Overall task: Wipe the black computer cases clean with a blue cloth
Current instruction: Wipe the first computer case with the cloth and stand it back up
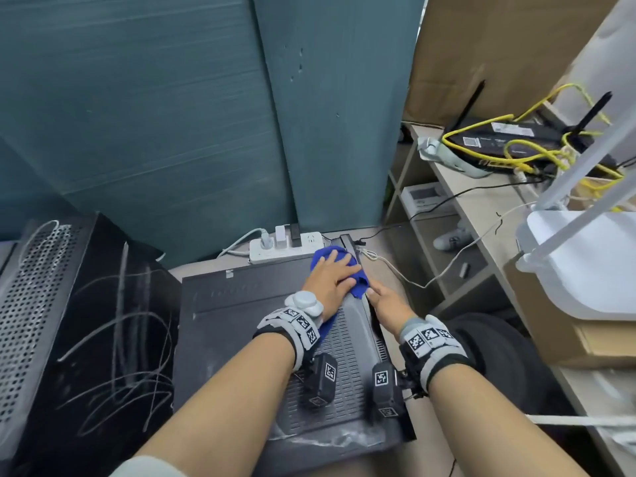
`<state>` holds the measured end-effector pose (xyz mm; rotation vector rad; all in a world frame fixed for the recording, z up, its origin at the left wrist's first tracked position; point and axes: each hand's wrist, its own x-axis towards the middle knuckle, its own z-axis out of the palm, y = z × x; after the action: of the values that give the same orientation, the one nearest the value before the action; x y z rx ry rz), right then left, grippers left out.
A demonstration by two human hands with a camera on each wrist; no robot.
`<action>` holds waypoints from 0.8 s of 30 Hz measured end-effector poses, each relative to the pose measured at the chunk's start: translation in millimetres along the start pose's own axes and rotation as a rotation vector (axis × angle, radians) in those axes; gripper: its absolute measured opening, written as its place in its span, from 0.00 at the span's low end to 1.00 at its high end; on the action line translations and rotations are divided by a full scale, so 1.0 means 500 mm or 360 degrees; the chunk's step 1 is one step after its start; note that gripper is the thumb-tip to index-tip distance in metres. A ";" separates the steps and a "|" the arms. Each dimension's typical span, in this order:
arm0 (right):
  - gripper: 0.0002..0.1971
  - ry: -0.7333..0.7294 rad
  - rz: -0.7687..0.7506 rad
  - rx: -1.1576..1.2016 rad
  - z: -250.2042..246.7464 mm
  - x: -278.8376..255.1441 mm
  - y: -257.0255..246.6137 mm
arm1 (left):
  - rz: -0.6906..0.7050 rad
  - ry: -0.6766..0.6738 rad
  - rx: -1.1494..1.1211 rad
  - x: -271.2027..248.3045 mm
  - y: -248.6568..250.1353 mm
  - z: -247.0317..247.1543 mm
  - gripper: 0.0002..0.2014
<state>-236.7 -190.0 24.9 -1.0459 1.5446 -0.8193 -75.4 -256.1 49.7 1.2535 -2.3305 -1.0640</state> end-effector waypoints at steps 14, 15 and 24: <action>0.21 0.0080 0.0052 -0.0097 0.007 -0.022 -0.006 | -0.0270 0.0415 0.0243 -0.066 -0.004 -0.001 0.08; 0.22 0.0084 0.0056 -0.0131 0.010 -0.023 -0.009 | -0.0199 0.0306 0.0209 -0.078 0.019 0.020 0.09; 0.21 0.0086 0.0083 -0.0242 0.008 -0.045 -0.029 | -0.0598 0.0381 0.0539 -0.073 0.013 -0.019 0.18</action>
<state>-228.3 -175.0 45.5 -1.0957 1.6942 -0.7083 -52.6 -228.7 64.1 1.8869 -2.1996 -0.5792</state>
